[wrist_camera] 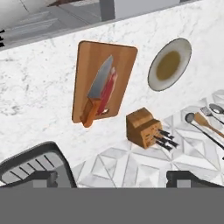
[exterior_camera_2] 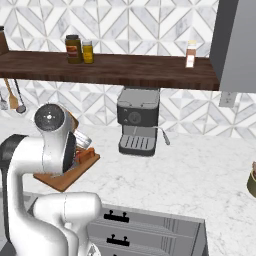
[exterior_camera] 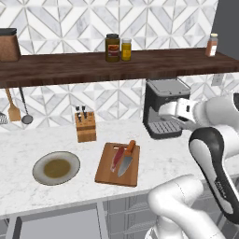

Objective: Pick up the knife from the drawer and place it on the cutting board. Then place the meat from the plate to the cutting board.

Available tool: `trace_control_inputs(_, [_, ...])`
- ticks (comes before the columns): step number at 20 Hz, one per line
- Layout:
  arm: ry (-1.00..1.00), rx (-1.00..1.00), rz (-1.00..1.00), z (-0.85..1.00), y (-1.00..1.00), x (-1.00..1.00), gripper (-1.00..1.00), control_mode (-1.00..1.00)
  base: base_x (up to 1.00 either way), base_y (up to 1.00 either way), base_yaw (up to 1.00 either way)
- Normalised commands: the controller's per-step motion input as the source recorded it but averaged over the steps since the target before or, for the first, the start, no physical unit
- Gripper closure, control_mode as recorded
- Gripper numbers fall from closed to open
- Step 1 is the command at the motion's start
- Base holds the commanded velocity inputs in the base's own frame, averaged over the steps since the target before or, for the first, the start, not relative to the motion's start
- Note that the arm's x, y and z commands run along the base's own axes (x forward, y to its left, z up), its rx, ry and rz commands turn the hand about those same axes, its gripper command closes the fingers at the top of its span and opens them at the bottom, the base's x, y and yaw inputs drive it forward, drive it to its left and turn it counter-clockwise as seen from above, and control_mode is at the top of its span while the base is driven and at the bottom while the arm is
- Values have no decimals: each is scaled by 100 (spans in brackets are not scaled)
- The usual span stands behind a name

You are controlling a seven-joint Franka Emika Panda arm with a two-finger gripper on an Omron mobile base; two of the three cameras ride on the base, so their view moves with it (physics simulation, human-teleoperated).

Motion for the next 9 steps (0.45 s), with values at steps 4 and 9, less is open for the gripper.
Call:
trace_control_inputs(4, [-27,18,-3,22,-50,-41,-100,-100,0,0,0])
trace_control_inputs(9, [0,0,0,0,0,0,-100,-100,0,0,0])
